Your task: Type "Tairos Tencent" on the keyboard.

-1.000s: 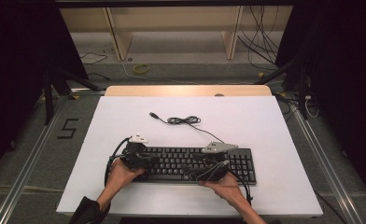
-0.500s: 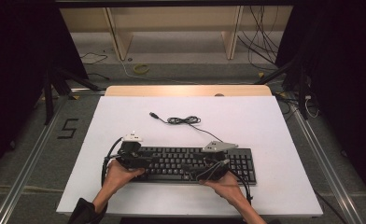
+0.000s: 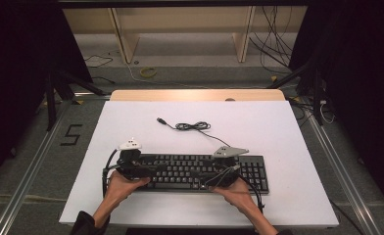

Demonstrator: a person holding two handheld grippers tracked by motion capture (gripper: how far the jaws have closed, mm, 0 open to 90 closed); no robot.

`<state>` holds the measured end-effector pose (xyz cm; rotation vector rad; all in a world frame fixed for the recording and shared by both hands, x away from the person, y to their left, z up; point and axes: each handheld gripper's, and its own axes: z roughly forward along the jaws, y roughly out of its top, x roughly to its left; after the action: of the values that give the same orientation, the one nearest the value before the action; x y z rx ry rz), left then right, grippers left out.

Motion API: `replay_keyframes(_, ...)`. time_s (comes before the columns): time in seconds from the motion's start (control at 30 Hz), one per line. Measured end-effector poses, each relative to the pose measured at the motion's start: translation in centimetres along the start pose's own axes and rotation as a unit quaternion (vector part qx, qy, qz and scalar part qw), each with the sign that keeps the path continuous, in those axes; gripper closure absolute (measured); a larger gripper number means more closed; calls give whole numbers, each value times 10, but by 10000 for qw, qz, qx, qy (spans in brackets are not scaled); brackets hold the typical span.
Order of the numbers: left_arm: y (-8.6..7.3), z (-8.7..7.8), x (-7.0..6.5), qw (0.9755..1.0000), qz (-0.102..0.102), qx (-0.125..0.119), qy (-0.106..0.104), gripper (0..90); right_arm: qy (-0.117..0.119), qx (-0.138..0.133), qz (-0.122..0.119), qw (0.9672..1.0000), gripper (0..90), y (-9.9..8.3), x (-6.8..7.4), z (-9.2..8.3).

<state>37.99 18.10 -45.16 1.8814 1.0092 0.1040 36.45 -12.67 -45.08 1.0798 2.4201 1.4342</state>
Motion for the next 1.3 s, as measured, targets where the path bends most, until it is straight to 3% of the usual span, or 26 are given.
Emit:
replay_keyframes(0.4,-6,-8,-2,9999,7,-107,-33,316,-37,83,11,10000,467,6,-3,7)
replay_keyframes(0.67,-11,-16,0,9998,1,-211,-24,310,-254,282,8,9993,655,10,-8,16)
replay_keyframes(1.07,-18,-22,1,9996,12,-294,-17,308,-300,575,-77,9979,885,12,-8,33)
replay_keyframes(1.3,-22,-25,2,9995,3,-322,-19,310,-321,748,-92,9966,900,11,-8,44)
